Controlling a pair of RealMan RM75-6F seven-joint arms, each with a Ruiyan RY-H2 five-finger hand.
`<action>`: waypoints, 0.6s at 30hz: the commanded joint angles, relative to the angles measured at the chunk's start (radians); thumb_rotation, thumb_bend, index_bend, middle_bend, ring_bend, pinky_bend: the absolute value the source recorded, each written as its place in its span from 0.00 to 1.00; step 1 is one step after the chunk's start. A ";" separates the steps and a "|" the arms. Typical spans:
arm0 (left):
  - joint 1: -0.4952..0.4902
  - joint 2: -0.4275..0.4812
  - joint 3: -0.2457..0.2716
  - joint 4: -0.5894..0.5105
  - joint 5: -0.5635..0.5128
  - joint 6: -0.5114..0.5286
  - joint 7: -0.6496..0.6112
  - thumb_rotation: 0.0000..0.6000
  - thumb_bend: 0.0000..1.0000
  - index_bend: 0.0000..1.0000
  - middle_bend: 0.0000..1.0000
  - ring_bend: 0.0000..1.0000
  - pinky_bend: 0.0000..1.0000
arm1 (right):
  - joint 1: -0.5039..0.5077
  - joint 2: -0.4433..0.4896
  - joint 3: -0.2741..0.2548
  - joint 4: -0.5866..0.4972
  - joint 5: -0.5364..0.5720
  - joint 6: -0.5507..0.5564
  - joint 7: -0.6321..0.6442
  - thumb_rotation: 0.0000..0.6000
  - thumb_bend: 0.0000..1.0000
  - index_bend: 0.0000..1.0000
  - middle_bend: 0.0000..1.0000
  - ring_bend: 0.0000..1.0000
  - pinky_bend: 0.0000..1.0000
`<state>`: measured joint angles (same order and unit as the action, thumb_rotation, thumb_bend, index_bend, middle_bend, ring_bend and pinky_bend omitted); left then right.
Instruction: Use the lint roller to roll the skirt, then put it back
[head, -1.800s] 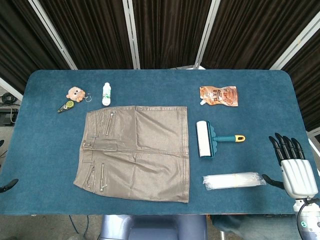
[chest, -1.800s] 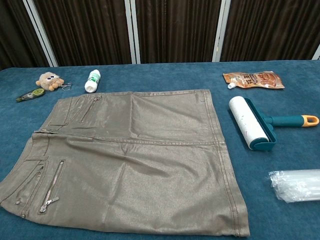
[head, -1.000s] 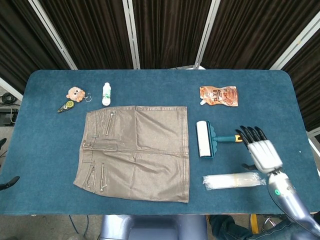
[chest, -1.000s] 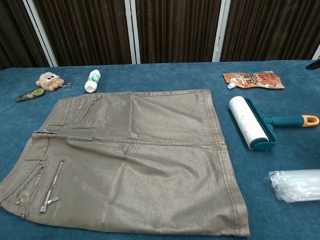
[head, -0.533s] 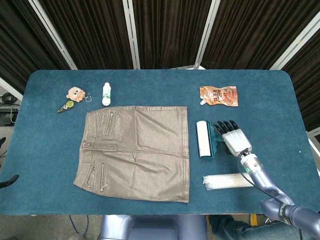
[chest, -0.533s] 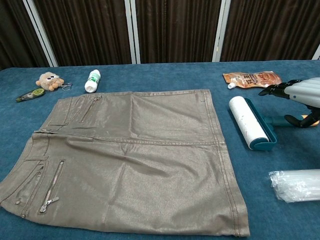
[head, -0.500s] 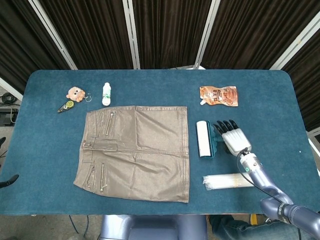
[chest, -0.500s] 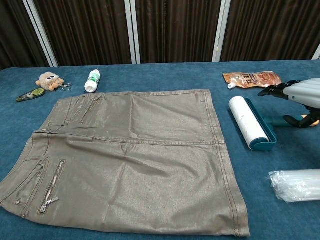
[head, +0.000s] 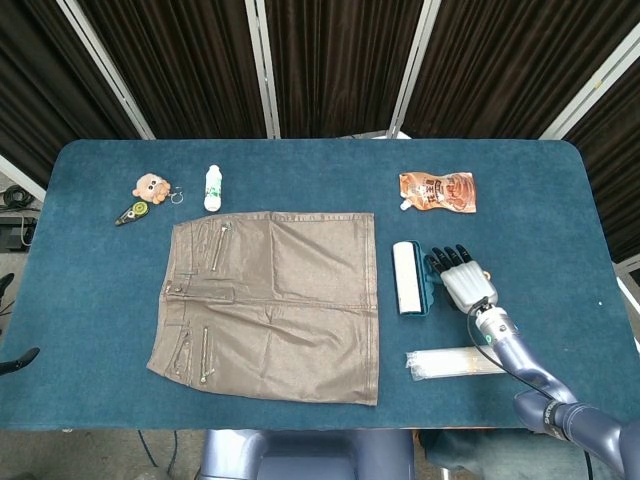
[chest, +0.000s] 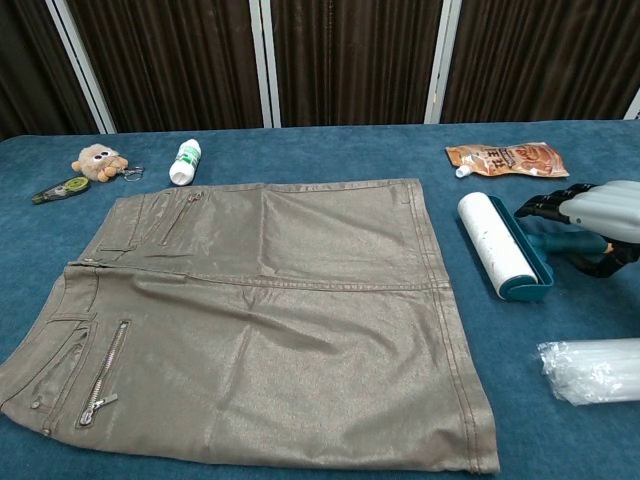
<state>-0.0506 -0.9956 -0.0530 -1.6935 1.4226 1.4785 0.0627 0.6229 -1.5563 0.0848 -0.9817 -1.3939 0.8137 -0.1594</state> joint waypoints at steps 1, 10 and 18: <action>0.000 -0.001 0.000 -0.001 0.000 0.001 0.004 1.00 0.00 0.00 0.00 0.00 0.00 | 0.005 -0.035 -0.008 0.058 -0.007 0.004 0.021 1.00 0.54 0.05 0.00 0.00 0.00; -0.002 -0.007 0.000 0.002 -0.008 -0.005 0.013 1.00 0.00 0.00 0.00 0.00 0.00 | 0.013 -0.087 -0.021 0.163 -0.022 0.006 0.075 1.00 0.54 0.18 0.12 0.02 0.00; -0.006 -0.010 -0.001 0.004 -0.016 -0.014 0.017 1.00 0.00 0.00 0.00 0.00 0.00 | 0.004 -0.137 -0.025 0.258 -0.063 0.105 0.138 1.00 0.70 0.51 0.50 0.36 0.21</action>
<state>-0.0563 -1.0054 -0.0543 -1.6900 1.4067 1.4650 0.0796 0.6304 -1.6768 0.0626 -0.7521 -1.4403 0.8876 -0.0423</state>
